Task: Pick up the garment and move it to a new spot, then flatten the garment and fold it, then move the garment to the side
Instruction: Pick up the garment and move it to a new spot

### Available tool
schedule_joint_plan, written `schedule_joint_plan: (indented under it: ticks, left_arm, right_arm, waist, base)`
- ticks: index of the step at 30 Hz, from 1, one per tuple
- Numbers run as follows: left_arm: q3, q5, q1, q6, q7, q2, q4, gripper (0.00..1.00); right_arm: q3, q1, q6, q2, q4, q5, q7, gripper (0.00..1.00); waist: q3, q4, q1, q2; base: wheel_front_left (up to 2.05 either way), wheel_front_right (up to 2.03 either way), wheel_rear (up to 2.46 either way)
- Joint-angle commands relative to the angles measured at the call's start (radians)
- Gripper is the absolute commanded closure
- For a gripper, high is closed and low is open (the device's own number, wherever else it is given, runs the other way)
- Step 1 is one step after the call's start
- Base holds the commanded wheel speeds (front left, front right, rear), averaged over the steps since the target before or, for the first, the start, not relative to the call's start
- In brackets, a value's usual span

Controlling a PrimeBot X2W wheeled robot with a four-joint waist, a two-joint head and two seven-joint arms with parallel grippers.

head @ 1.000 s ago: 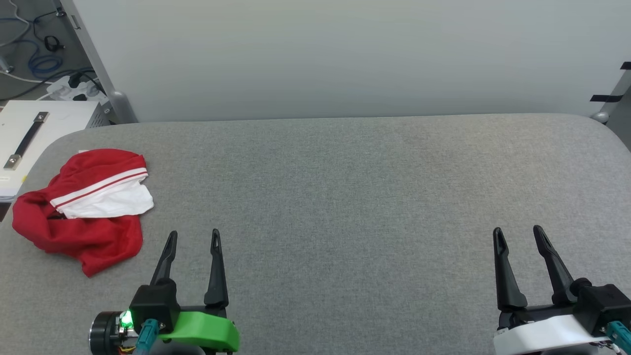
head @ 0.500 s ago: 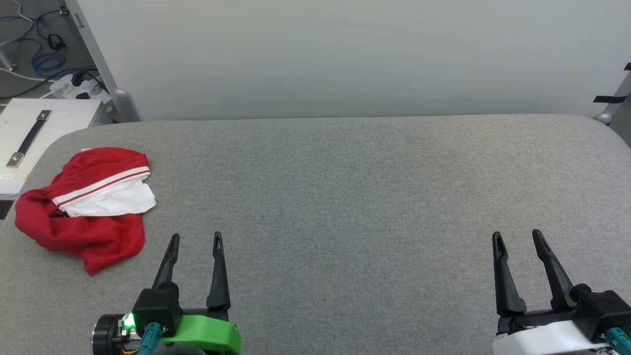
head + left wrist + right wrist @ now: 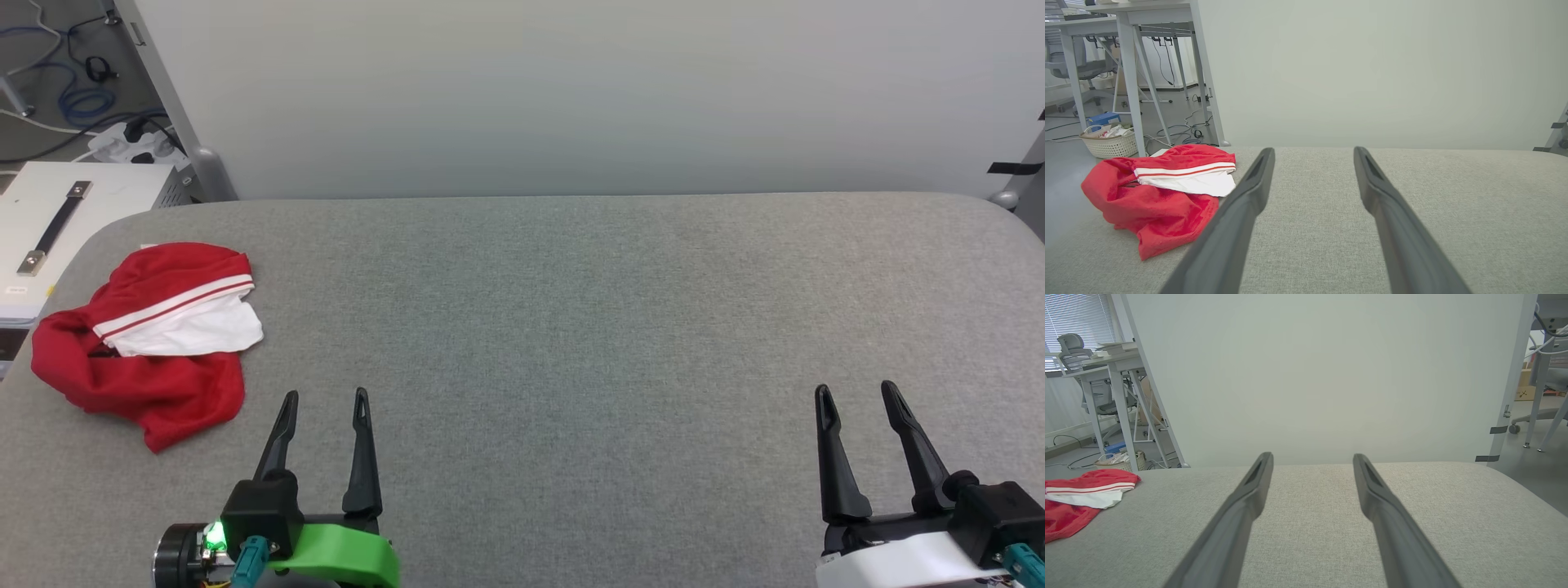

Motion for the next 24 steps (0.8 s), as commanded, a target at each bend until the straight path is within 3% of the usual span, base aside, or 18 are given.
schedule_joint_plan:
  ticks: [1,11,24]
  left_arm:
    - [0.003,-0.004,0.01,0.005,-0.006,-0.005,0.002,0.0]
    - [0.011,0.001,0.002,0.011,-0.006,-0.005,0.006,0.0]
    - [0.039,-0.021,-0.023,0.018,-0.006,-0.005,0.007,0.0]
  right_arm:
    - [0.002,0.006,-0.001,0.002,-0.003,-0.001,-0.009,0.0]
    - [0.014,-0.003,-0.001,0.002,-0.01,-0.004,-0.009,0.0]
    - [0.026,-0.015,-0.001,0.002,-0.017,-0.016,-0.009,0.0]
  waist:
    - [0.003,0.007,0.0,0.0]
    - [0.02,0.081,0.0,0.0]
    - [0.05,0.234,0.0,0.0]
  base:
    - [0.0,0.0,0.0]
    - [0.0,0.0,0.0]
    - [0.0,0.0,0.0]
